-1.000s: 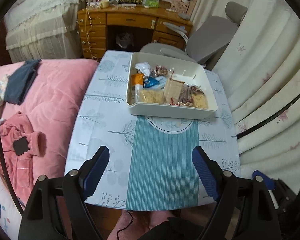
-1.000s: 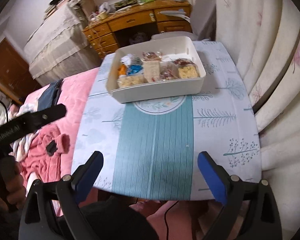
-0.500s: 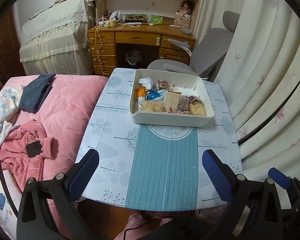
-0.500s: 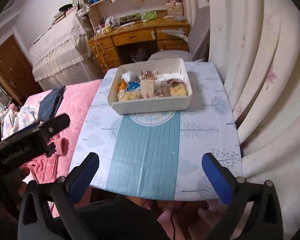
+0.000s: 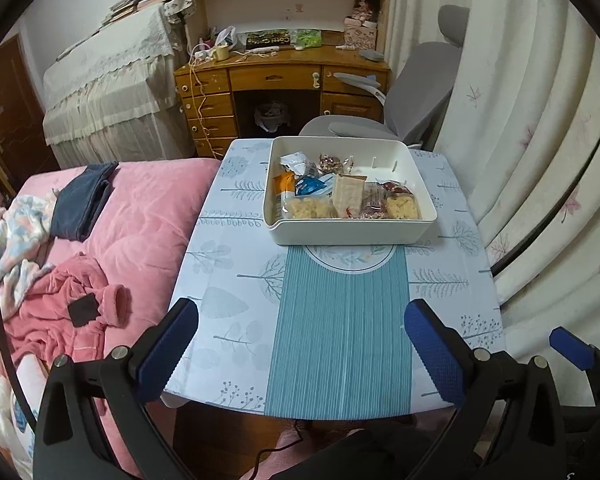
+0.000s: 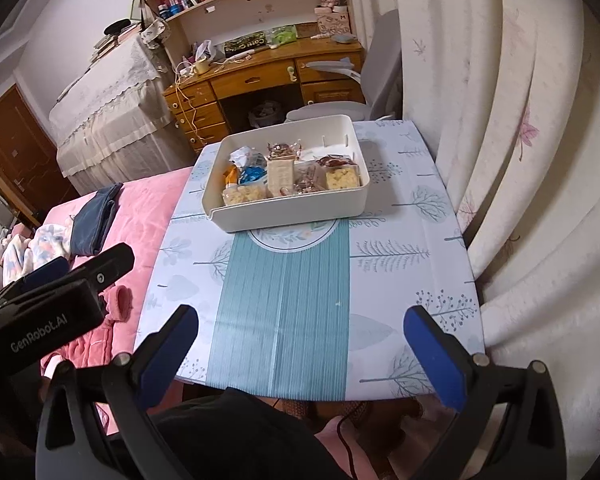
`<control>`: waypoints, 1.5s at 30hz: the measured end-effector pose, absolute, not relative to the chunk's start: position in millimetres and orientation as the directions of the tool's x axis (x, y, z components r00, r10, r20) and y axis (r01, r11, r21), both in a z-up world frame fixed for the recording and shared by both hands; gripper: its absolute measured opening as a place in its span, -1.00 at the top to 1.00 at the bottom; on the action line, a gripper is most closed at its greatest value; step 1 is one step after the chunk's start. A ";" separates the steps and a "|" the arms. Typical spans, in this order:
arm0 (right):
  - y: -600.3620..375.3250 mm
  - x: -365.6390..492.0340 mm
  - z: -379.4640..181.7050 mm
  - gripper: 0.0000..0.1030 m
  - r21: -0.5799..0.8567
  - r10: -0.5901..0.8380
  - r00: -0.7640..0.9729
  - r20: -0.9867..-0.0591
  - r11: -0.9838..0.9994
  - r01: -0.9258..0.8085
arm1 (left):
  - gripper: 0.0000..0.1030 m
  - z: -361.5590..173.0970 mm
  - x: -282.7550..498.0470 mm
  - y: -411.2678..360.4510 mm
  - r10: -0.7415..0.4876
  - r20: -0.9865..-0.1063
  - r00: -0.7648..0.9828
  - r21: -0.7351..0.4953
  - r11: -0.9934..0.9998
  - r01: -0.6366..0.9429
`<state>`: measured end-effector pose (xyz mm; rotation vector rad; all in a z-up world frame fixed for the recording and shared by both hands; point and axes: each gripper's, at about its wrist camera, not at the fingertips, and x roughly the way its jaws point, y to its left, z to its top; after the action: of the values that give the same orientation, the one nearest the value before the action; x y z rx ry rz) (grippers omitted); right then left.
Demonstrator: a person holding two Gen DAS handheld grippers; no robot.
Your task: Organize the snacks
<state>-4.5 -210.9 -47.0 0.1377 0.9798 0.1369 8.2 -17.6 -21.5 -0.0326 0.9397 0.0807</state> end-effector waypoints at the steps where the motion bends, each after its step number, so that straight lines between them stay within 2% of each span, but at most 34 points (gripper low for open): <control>1: -210.8 -4.1 -47.8 -1.00 0.178 0.177 0.547 -0.818 0.983 -0.051 | -0.99 -20.8 8.2 -18.1 0.056 -0.806 0.590 0.009 0.997 -0.082; 45: -208.7 5.5 -55.8 -1.00 0.172 0.163 0.520 -0.838 0.985 -0.031 | -0.99 -27.3 23.4 -23.8 0.024 -0.813 0.581 0.009 1.000 -0.030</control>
<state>5.5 -208.7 -55.8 0.1419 1.0177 0.1165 23.4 -23.8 -27.3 -0.0062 0.9501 0.0316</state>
